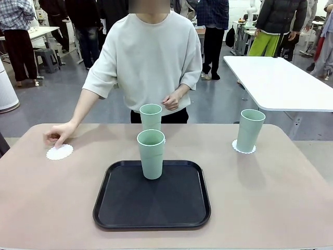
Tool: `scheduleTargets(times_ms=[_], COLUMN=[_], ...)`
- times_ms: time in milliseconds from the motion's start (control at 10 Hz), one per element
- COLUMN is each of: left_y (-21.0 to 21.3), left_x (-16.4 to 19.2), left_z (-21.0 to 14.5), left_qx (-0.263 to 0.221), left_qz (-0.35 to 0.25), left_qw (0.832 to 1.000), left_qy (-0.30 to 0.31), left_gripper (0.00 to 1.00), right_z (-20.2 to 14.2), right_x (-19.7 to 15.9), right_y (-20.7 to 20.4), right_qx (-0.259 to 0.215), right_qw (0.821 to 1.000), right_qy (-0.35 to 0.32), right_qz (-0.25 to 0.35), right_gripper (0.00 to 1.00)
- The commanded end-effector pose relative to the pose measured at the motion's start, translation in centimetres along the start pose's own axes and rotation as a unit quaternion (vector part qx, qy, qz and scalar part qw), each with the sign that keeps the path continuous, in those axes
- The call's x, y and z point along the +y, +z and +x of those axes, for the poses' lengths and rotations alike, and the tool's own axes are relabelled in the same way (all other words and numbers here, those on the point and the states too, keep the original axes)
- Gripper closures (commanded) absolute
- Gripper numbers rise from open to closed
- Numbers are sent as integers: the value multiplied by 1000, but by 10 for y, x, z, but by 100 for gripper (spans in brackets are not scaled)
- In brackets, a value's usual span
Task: Place coasters on the table and set cups on them.
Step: Take one Reusable plastic cup from the Flat Tray and place it on a coaster set by the human.
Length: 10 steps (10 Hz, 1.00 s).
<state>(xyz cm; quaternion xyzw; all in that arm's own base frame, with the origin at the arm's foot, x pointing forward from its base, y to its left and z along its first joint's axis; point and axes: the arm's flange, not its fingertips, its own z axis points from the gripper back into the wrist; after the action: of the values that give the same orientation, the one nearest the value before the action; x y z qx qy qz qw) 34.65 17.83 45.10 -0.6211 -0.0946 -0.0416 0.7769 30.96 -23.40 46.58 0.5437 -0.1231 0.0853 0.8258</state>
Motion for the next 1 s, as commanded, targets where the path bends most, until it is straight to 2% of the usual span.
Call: scheduleTargets(times_ms=[0, 900], left_y=[0, 0], left_x=[-3, -3], left_z=[2, 2], left_qx=[-3, -3], left_qz=[-6, -6], left_qw=[1000, 1000], left_qy=[-4, -4], left_gripper=[0, 0], right_z=[-1, -1], right_x=[1, 1], right_y=[0, 0], right_qx=[0, 0], right_qw=[1000, 1000], right_qy=[-1, -1], right_qz=[4, 4], right_gripper=[0, 0])
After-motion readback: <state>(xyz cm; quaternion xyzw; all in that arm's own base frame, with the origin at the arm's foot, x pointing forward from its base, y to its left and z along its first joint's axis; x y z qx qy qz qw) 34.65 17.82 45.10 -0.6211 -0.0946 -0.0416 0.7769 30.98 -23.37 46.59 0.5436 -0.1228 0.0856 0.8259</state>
